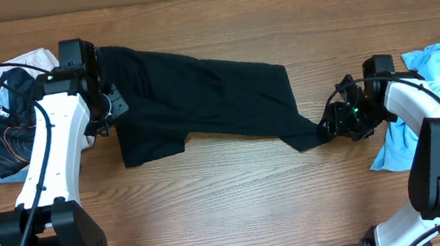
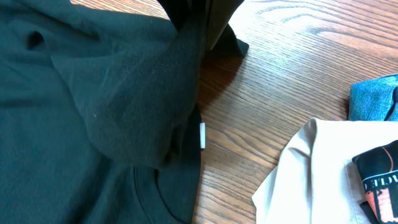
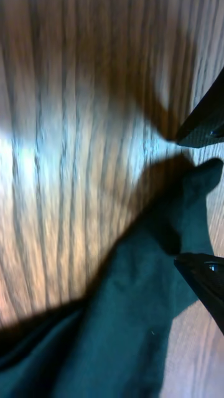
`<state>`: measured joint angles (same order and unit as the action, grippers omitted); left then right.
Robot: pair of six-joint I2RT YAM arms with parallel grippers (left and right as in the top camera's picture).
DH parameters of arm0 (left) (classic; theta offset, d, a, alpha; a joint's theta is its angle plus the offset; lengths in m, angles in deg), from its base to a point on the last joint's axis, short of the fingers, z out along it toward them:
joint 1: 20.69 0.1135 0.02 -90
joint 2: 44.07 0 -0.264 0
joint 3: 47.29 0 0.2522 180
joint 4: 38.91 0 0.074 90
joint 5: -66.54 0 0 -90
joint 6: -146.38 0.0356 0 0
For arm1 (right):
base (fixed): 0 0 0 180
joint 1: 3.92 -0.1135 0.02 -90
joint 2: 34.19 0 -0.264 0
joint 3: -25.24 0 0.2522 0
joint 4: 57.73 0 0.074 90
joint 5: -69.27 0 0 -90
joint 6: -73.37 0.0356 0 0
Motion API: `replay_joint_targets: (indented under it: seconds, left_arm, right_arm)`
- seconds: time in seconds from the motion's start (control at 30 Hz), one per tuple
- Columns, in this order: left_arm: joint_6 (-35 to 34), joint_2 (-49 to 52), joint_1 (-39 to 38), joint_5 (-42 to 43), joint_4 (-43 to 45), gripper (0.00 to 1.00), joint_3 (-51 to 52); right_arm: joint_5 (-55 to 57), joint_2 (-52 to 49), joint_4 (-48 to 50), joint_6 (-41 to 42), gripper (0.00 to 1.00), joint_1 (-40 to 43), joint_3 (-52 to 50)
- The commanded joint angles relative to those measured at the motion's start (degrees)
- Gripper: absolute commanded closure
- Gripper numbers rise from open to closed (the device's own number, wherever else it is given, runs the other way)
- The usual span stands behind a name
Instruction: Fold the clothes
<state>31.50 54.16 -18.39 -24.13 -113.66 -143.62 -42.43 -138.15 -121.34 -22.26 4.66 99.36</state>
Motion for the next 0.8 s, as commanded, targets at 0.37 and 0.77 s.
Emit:
replay_joint_targets:
  seconds: [0.37,0.77]
  left_arm:
    - [0.02,-1.62,0.35,-0.83,0.17,0.96,-1.18]
    - [0.04,-1.62,0.35,-0.85,-0.15,0.96,-1.18]
  right_arm:
    - [0.33,0.55,-2.6,-2.78,0.43,0.07,-0.42]
    - [1.66,0.55,2.08,-2.73,0.48,0.07,-3.54]
